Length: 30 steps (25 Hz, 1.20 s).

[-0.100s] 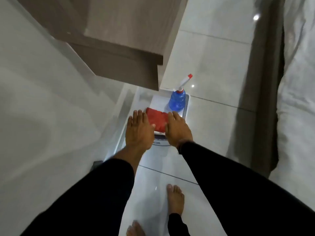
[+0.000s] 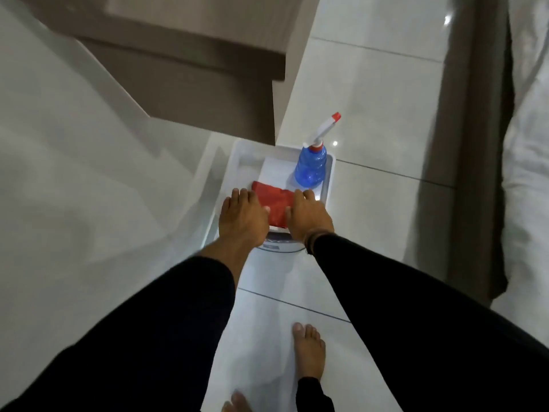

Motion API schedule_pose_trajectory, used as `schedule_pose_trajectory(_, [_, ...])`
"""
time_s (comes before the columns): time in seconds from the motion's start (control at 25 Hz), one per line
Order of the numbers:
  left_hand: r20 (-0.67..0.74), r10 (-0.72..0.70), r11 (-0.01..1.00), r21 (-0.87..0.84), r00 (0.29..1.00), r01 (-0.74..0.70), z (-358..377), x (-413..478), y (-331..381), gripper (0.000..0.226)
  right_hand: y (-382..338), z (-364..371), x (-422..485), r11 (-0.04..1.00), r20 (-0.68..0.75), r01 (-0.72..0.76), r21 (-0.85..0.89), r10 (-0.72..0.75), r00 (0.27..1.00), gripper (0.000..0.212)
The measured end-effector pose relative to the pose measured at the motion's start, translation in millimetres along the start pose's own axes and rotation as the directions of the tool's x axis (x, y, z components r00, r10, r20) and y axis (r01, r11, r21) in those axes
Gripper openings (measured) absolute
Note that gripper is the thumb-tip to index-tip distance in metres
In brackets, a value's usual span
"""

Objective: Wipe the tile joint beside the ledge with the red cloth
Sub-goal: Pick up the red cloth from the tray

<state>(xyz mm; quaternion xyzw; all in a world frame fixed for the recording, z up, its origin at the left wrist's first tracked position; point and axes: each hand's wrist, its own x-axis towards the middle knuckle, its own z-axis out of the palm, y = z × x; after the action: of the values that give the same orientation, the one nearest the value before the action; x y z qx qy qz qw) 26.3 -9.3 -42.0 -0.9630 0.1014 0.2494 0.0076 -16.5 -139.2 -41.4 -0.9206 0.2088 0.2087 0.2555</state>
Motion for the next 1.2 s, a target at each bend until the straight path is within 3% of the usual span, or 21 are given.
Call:
schedule_pose_trajectory(0.08, [0.040, -0.063, 0.997, -0.041, 0.997, 0.065, 11.2, 36.8, 0.3, 0.058, -0.1, 14.9, 30.3, 0.985, 0.017, -0.162, 0.065, 0.161, 0.987, 0.045])
schedule_pose_trajectory(0.24, [0.115, -0.214, 0.974, -0.054, 0.970, 0.221, 47.1, 76.5, 5.0, 0.046, 2.4, 53.7, 67.7, 0.896, 0.076, -0.358, 0.261, 0.351, 0.933, 0.060])
schedule_pose_trajectory(0.36, [0.110, -0.328, 0.929, -0.144, 0.938, 0.341, 63.8, 98.1, -0.5, 0.039, 3.8, 68.2, 87.5, 0.812, 0.066, -0.431, 0.393, 0.442, 0.894, 0.057])
schedule_pose_trajectory(0.52, [0.143, -0.360, 0.843, -0.374, 0.922, 0.387, 59.9, 106.9, -7.0, 0.037, 2.3, 65.6, 96.7, 0.644, 0.116, -0.472, 0.601, 0.514, 0.850, 0.042])
schedule_pose_trajectory(0.64, [0.104, -0.325, 0.782, -0.530, 0.940, 0.329, 32.4, 95.2, -21.0, 0.041, -7.2, 46.0, 80.2, 0.547, 0.083, -0.335, 0.767, 0.433, 0.897, 0.031])
schedule_pose_trajectory(0.72, [0.108, -0.230, 0.675, -0.698, 0.967, 0.239, 9.5, 73.2, -35.2, 0.025, -14.5, 30.1, 54.1, 0.447, 0.053, -0.185, 0.875, 0.290, 0.955, 0.021])
schedule_pose_trajectory(0.8, [0.145, -0.154, 0.572, -0.793, 0.977, 0.208, -4.4, 44.2, -53.4, 0.016, -18.6, 28.6, 21.4, 0.281, 0.074, -0.111, 0.953, 0.139, 0.988, 0.021])
schedule_pose_trajectory(0.84, [0.157, -0.121, 0.573, -0.796, 0.980, 0.198, -7.0, 28.3, -63.3, 0.015, -20.0, 35.4, 3.2, 0.148, 0.114, -0.122, 0.981, 0.058, 0.992, 0.023])
schedule_pose_trajectory(0.92, [0.168, -0.039, 0.621, -0.768, 0.985, 0.155, 3.4, -3.6, -83.5, 0.029, -25.2, 62.7, -32.2, -0.139, 0.225, -0.238, 0.961, -0.098, 0.969, 0.027])
schedule_pose_trajectory(1.0, [0.198, 0.056, 0.729, -0.678, 0.979, 0.096, 29.0, -31.5, -103.3, 0.047, -23.0, 109.9, -62.3, -0.318, 0.356, -0.388, 0.865, -0.153, 0.922, 0.037])
schedule_pose_trajectory(1.04, [0.212, 0.077, 0.802, -0.594, 0.974, 0.065, 46.2, -42.4, -114.1, 0.049, -17.7, 135.7, -75.9, -0.370, 0.443, -0.450, 0.813, -0.108, 0.890, 0.041])
schedule_pose_trajectory(1.12, [0.202, 0.071, 0.958, -0.286, 0.977, -0.010, 91.0, -52.9, -138.6, 0.050, -17.6, 190.3, -92.0, -0.393, 0.572, -0.528, 0.753, -0.008, 0.821, 0.044])
schedule_pose_trajectory(1.16, [0.197, 0.062, 0.998, -0.036, 0.979, -0.056, 115.3, -53.2, -149.3, 0.055, -21.1, 218.3, -91.7, -0.353, 0.600, -0.547, 0.759, 0.053, 0.798, 0.043])
schedule_pose_trajectory(1.2, [0.190, 0.057, 0.969, 0.224, 0.980, -0.100, 138.9, -50.2, -159.7, 0.063, -22.7, 240.9, -92.8, -0.296, 0.588, -0.542, 0.787, 0.091, 0.804, 0.039])
